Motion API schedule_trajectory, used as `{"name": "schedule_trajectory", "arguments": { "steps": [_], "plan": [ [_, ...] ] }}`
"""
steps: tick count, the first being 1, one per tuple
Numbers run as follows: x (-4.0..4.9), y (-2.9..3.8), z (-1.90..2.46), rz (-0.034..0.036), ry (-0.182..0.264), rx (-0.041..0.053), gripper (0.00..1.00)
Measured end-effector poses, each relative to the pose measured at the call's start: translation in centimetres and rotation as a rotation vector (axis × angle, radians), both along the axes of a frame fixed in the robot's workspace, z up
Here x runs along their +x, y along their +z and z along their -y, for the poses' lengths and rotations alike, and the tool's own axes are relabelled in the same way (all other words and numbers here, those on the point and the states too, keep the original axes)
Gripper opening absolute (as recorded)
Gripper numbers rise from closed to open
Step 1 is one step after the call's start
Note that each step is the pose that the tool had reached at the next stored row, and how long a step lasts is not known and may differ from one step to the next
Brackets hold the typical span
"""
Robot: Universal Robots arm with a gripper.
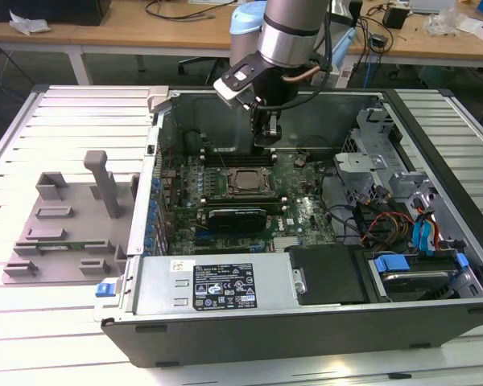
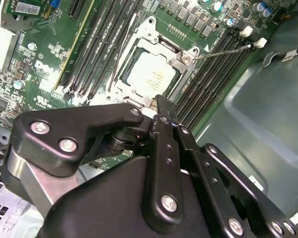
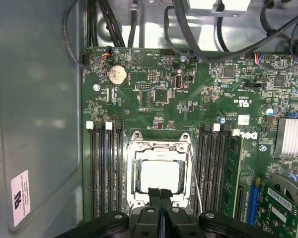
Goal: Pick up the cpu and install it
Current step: 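Install the first cpu locking lever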
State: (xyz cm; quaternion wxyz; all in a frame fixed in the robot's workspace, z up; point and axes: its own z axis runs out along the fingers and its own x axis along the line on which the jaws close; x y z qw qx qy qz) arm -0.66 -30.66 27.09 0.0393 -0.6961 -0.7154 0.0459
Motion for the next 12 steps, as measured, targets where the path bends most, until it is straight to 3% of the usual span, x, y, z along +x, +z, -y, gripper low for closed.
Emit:
{"name": "schedule_trajectory", "arguments": {
  "steps": [1, 3, 9, 12],
  "plan": [
    [0.00, 0.00, 0.00, -0.0001, 0.019, -0.0001, 0.11],
    [0.00, -0.02, 0.00, 0.0000, 0.122, 0.0000, 0.11],
    [0.00, -0.04, 0.00, 0.0001, 0.345, 0.0001, 0.11],
    [0.00, -0.05, 0.00, 0.0001, 0.401, 0.0001, 0.11]
  ]
}}
